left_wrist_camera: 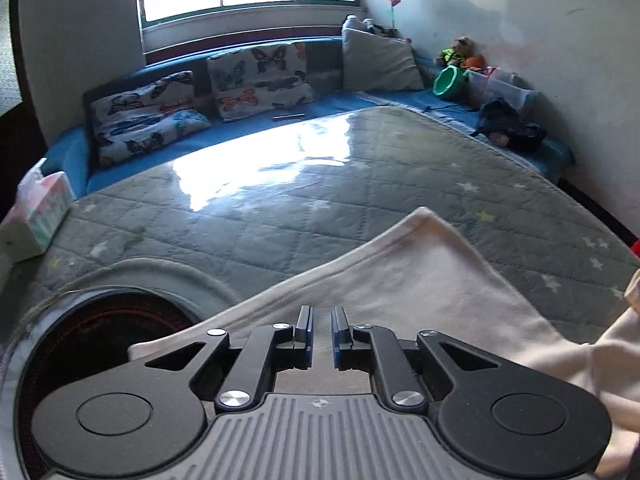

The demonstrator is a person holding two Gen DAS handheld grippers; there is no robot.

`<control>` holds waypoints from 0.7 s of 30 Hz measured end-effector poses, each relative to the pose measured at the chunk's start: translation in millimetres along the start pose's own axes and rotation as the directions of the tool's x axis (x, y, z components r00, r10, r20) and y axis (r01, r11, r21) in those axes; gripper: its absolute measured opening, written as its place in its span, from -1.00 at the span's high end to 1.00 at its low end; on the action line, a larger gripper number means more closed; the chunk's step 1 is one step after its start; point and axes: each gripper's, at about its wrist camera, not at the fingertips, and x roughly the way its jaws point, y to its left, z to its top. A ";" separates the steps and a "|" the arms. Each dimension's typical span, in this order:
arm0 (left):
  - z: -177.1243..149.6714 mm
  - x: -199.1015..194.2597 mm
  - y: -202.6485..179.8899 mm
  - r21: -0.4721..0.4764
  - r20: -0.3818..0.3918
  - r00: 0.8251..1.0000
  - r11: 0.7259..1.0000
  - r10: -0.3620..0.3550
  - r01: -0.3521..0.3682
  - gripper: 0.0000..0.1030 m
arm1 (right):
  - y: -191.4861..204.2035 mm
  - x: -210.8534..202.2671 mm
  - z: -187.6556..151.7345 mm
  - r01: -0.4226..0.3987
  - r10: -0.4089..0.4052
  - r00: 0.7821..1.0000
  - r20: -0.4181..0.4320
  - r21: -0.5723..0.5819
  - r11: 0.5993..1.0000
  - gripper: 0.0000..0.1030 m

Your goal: Fold clothes

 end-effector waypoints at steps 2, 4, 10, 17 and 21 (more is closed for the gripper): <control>-0.1 6.4 -3.8 -0.010 -0.019 1.000 1.000 -0.019 0.019 0.75 | 14.2 2.2 -1.9 -0.003 0.002 1.000 -0.022 -0.055 0.998 0.28; -2.7 12.0 -6.7 -0.014 -0.035 0.999 0.999 -0.031 0.031 0.75 | 21.6 7.7 -3.8 0.016 -0.019 0.999 -0.031 -0.095 0.995 0.22; -11.3 17.8 -11.4 -0.012 -0.037 0.999 0.999 -0.040 0.040 0.75 | 32.3 25.3 -6.3 0.059 -0.065 0.997 -0.029 -0.158 0.986 0.65; -14.9 16.6 -11.8 0.002 -0.017 0.999 0.999 -0.032 0.032 0.74 | 46.6 15.6 -13.9 -0.023 0.010 0.998 -0.066 -0.195 0.980 0.96; -15.5 17.2 -11.8 -0.008 -0.008 1.000 1.000 -0.028 0.028 0.74 | 57.1 14.5 -22.9 -0.057 0.042 0.996 -0.081 -0.189 0.980 0.96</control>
